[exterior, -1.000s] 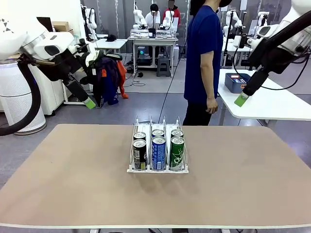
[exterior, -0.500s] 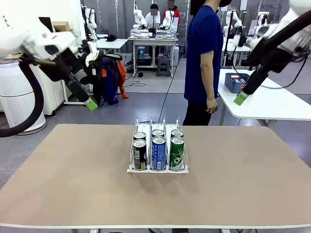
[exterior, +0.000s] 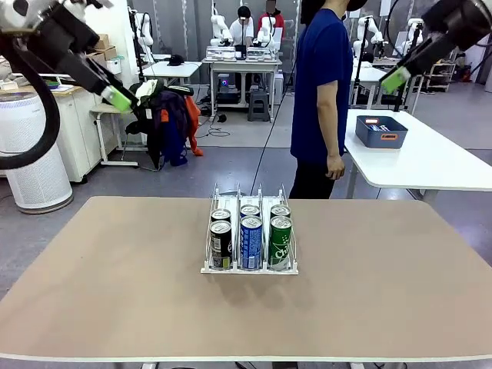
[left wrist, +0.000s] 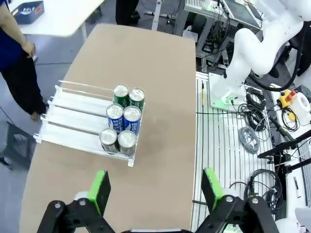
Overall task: Fill the beverage cans into the dispenser.
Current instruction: Pick up the Sprite handed by the human.
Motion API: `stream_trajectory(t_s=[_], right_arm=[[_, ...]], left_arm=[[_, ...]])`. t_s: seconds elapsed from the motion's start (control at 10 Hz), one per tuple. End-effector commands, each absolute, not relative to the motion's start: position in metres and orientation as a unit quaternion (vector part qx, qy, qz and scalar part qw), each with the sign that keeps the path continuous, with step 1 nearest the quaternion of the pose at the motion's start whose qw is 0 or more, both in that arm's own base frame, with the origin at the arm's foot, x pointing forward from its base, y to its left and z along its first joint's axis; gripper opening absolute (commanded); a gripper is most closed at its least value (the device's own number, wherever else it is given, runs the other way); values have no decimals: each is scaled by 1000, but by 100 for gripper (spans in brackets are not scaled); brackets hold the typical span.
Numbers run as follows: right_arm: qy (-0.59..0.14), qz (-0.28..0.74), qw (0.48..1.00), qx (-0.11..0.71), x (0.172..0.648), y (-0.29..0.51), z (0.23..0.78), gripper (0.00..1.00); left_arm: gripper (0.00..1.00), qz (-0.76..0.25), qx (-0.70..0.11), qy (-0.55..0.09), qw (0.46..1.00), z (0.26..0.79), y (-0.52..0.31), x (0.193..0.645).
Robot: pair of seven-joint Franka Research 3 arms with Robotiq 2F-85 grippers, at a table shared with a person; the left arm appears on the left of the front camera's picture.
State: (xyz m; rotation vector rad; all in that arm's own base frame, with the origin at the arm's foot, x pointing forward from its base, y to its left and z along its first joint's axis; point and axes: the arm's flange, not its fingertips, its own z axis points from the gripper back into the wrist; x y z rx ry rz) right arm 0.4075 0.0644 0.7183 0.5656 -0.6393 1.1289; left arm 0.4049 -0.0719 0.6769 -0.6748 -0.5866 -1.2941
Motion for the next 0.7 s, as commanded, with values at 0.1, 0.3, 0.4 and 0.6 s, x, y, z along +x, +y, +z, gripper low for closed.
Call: stream_trajectory(t_s=[0.1,0.3,0.4,0.6], right_arm=[[-355,498,755,236,415,55,747,100],[-381,488,758,205,415,50,764,100],[-367,488,771,178,415,52,763,100],[-367,490,758,225,412,44,767,100]], left_arm=[[100,-592,-284,-300,692,698,-78,397],[100,-587,-271,-315,695,700,-82,393],[100,-565,-238,-329,718,696,-85,390],[100,-591,-271,-295,700,710,-82,395]])
